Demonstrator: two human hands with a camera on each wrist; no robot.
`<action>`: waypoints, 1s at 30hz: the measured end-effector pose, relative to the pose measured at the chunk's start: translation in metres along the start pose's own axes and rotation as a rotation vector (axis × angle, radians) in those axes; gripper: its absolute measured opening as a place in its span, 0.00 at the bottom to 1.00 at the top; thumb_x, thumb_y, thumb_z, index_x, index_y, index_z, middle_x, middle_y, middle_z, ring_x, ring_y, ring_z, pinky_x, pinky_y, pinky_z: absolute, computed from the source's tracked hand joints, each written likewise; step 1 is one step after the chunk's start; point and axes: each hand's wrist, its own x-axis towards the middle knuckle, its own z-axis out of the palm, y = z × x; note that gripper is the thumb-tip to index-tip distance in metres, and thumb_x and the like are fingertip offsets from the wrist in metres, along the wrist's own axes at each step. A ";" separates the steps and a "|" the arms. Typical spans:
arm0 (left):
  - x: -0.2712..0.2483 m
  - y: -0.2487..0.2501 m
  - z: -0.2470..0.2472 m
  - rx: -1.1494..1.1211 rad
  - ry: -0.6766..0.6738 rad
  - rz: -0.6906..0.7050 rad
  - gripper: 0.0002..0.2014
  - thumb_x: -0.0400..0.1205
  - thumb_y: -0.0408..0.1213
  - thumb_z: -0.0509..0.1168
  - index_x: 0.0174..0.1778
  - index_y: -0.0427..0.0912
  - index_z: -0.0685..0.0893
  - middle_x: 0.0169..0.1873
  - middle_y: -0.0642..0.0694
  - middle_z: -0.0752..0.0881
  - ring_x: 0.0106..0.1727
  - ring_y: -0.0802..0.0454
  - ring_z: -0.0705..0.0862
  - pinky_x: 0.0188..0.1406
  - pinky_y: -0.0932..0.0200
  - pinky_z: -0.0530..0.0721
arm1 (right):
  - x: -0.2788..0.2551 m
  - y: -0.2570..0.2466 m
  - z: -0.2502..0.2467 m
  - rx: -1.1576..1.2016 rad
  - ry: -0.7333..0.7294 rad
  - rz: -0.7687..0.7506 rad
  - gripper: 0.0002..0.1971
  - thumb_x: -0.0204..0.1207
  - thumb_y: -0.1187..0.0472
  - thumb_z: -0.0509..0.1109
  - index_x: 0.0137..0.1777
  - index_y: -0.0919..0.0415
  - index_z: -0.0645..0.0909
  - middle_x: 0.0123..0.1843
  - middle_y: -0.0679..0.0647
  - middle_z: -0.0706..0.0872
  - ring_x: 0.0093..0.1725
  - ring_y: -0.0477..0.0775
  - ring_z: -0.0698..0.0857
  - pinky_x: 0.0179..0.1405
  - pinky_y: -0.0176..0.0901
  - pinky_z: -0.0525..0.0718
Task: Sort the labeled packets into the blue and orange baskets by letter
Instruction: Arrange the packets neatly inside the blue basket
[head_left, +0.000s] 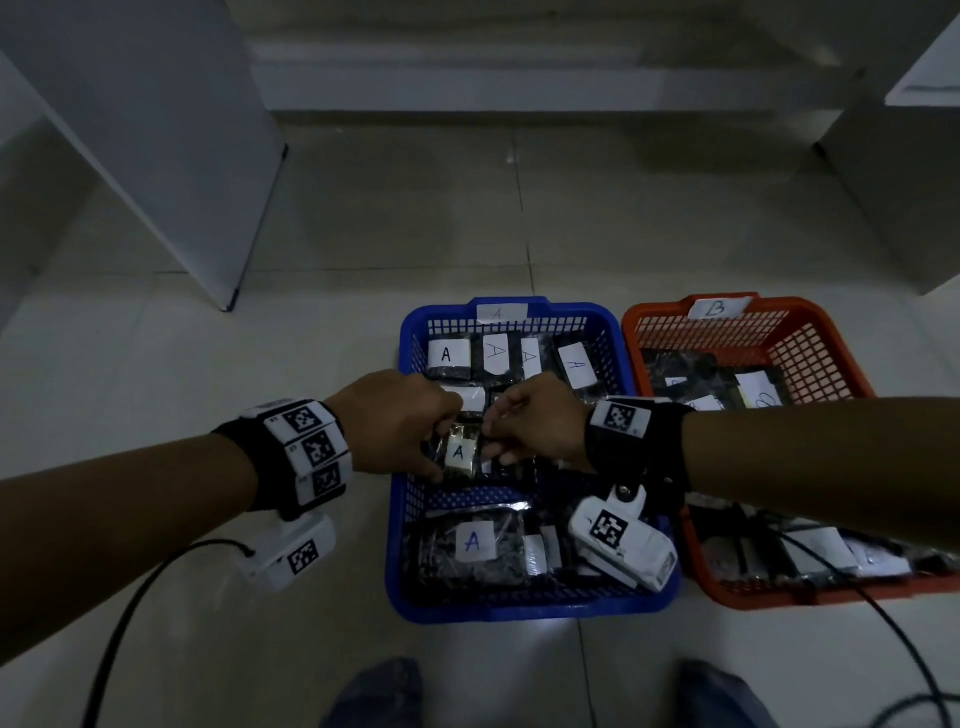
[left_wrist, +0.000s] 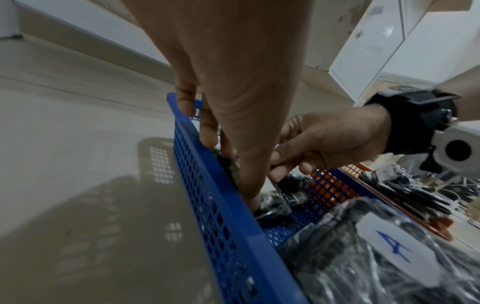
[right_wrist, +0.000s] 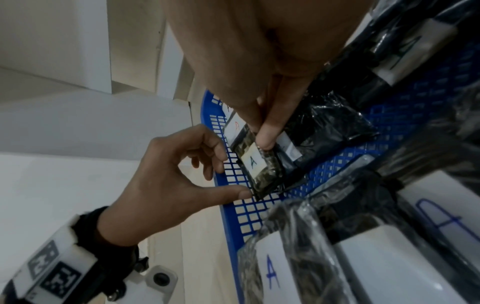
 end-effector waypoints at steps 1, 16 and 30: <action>0.000 -0.002 -0.002 -0.011 -0.004 -0.006 0.23 0.70 0.61 0.77 0.46 0.50 0.76 0.40 0.55 0.82 0.39 0.54 0.79 0.34 0.56 0.77 | 0.000 -0.001 -0.001 0.019 -0.003 0.001 0.08 0.78 0.74 0.73 0.53 0.80 0.84 0.48 0.73 0.90 0.44 0.64 0.93 0.35 0.42 0.92; -0.003 -0.001 0.000 0.109 0.008 0.023 0.23 0.72 0.66 0.72 0.47 0.52 0.75 0.42 0.55 0.84 0.37 0.55 0.79 0.38 0.56 0.77 | -0.009 -0.004 -0.007 -0.054 -0.272 0.068 0.12 0.82 0.71 0.69 0.63 0.66 0.86 0.58 0.57 0.92 0.56 0.54 0.92 0.46 0.45 0.92; -0.006 0.007 0.001 -0.001 0.060 0.071 0.13 0.77 0.60 0.68 0.46 0.55 0.78 0.31 0.60 0.80 0.30 0.63 0.76 0.37 0.60 0.73 | -0.084 0.037 -0.079 -1.470 -0.370 -0.323 0.28 0.70 0.24 0.66 0.58 0.45 0.82 0.52 0.41 0.84 0.49 0.43 0.84 0.43 0.36 0.85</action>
